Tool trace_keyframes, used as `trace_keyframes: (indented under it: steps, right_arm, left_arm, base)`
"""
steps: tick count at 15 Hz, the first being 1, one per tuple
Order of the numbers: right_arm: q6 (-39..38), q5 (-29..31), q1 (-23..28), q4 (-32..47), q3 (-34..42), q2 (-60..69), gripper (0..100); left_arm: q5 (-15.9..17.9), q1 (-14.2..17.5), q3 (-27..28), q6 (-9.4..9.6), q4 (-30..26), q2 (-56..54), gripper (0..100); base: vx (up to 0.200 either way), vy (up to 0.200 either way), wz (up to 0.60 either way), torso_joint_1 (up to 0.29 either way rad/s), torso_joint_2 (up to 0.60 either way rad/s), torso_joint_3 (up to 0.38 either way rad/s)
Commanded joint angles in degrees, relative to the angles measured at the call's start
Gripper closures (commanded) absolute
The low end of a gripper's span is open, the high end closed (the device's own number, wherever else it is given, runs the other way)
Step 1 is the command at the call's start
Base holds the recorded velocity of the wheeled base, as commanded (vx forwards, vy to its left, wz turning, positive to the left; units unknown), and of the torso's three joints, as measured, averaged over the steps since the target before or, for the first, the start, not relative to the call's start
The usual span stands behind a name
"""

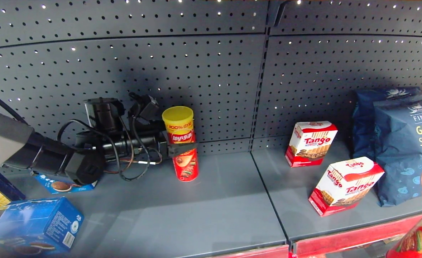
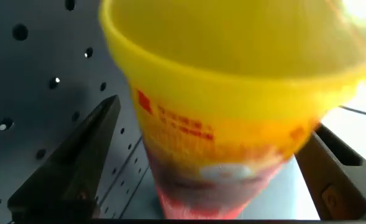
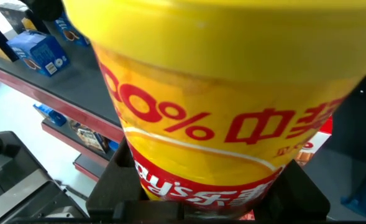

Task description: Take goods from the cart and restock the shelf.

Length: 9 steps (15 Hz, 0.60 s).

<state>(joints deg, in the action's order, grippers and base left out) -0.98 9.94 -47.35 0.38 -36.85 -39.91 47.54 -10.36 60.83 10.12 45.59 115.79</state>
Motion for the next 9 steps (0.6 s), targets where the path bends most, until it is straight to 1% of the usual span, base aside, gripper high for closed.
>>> trace_keyframes:
  steps: [1,2,4,5,6,9]
  right_arm:
    - [0.01,0.00,-0.02,0.06,0.03,0.10,100]
    - [0.01,0.00,-0.02,0.06,-0.06,0.01,100]
    - [0.01,0.08,-0.02,0.06,-0.15,0.10,100]
    - [0.01,0.52,-0.02,0.06,-0.06,0.10,100]
    - [0.01,1.67,-0.11,-0.03,0.03,0.10,100]
    - [0.01,1.75,-0.11,0.15,0.03,0.71,100]
  left_arm:
    - [-0.52,-0.45,1.04,-0.54,-0.07,0.14,0]
    - [-1.14,-0.71,1.40,-0.63,-0.07,0.23,0]
    - [-1.22,-0.98,1.40,-0.54,0.11,0.67,0]
    - [-1.49,-1.06,1.48,-0.54,0.11,0.67,100]
    - [-3.33,-1.77,1.31,-0.63,-0.07,0.58,100]
    - [-3.33,-2.56,0.69,-0.63,-0.15,-0.56,100]
  base:
    - [0.000,0.000,0.00,0.000,0.00,0.000]
    - [0.000,0.000,0.00,0.000,0.00,0.000]
    - [0.000,0.000,0.00,0.000,0.00,0.000]
    - [0.000,0.000,0.00,0.000,0.00,0.000]
    - [0.000,0.000,0.00,0.000,0.00,0.000]
    - [0.000,0.000,0.00,0.000,0.00,0.000]
